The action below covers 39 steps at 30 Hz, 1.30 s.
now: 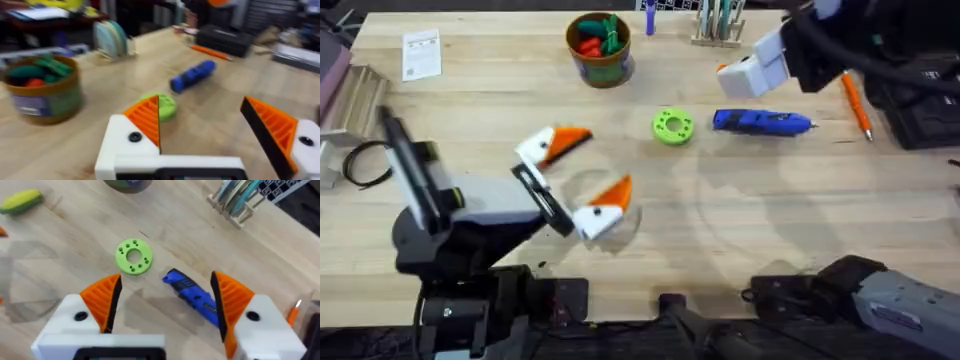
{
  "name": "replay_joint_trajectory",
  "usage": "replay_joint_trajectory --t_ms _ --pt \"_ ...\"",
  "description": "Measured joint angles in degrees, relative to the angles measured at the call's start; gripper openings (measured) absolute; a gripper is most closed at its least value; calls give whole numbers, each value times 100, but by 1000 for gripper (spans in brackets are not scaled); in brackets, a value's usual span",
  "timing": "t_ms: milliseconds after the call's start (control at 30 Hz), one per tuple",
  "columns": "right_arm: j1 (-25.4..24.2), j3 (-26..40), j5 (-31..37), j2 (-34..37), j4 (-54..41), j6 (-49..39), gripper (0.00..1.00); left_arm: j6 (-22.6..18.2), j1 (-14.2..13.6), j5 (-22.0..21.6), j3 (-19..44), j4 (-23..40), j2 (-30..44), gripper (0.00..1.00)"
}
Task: Pick up the gripper from the table and insert it into the empty holder that is missing its gripper. Then pick up a screw, insert it into the mounting hole, and use the screwdriver to tighten it. Finally, clean up the table by picking up the vegetable and placing it into the bucket.
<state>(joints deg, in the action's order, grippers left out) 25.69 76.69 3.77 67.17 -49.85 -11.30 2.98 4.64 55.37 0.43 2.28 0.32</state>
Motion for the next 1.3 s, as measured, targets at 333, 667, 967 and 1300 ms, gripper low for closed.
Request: replay_joint_trajectory --t_ms 333,667,967,1300 --pt "0 -10 -20 -335 -800 1309 991 -35 0 -1676 1268 908 360 985" --pt "0 -995 51 -1610 -682 1800 991 -796 0 -2638 3553 3296 2445 985" --pt "0 -2593 289 -2776 -591 2006 991 -1084 0 -3475 5448 5186 4480 985" --pt "0 -2791 291 -2778 -562 2032 992 -1201 0 -4353 5506 5457 5180 985"
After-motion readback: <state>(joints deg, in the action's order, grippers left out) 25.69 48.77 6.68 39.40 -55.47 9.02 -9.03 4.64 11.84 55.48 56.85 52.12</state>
